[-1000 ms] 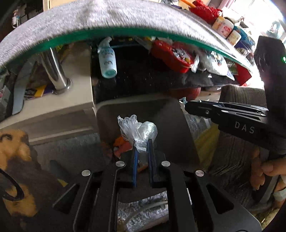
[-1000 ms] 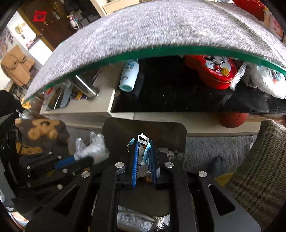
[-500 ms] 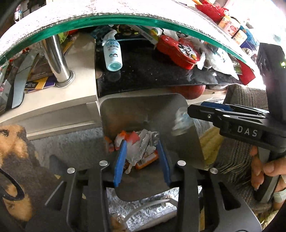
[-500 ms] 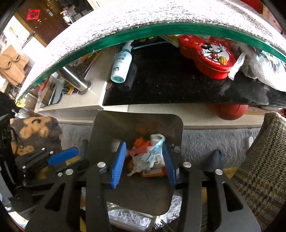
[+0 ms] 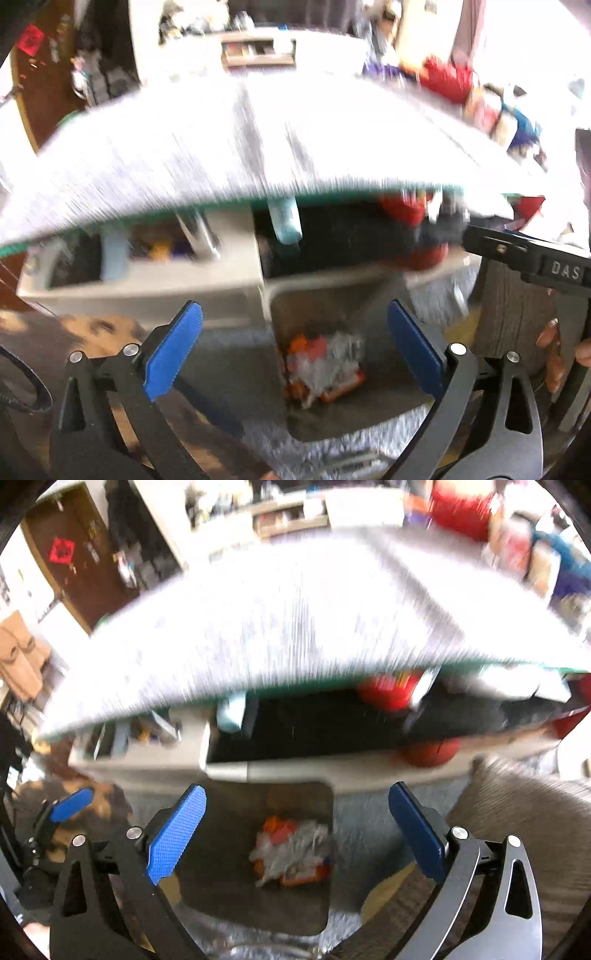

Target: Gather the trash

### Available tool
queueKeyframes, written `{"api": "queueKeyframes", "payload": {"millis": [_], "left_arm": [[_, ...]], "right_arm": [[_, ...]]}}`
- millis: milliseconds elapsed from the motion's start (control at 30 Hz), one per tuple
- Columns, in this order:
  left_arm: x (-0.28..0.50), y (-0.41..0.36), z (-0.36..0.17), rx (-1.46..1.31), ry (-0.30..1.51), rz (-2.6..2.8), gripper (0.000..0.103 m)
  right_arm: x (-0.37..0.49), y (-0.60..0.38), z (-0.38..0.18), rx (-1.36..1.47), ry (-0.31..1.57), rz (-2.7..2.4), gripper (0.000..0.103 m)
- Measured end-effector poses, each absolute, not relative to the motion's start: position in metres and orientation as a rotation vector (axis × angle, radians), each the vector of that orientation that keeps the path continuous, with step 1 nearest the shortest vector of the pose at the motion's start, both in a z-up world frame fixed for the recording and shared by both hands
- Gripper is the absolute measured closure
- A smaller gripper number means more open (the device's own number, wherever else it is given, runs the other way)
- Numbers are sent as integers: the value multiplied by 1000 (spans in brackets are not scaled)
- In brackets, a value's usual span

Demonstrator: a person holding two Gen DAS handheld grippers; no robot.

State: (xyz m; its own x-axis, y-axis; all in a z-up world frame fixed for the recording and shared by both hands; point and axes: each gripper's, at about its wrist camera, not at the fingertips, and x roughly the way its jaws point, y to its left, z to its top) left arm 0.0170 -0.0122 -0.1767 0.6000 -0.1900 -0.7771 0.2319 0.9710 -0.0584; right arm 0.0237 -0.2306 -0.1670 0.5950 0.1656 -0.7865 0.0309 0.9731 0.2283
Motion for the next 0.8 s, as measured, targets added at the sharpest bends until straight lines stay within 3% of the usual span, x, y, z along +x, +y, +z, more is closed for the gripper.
{"api": "queueKeyframes", "payload": {"millis": [333,600,800], "left_arm": [[-16,9,-55,24,543,-181,8],[-30,20,-5,30,399,-134,8],[-35,23,11,45,354,-110,8]], "right_arm": [[-17,-232,-60,75,604,-51,3],[-40,-231,-7,46,451,-68,3],[-48,-228,2,36,415,-64,3]]}}
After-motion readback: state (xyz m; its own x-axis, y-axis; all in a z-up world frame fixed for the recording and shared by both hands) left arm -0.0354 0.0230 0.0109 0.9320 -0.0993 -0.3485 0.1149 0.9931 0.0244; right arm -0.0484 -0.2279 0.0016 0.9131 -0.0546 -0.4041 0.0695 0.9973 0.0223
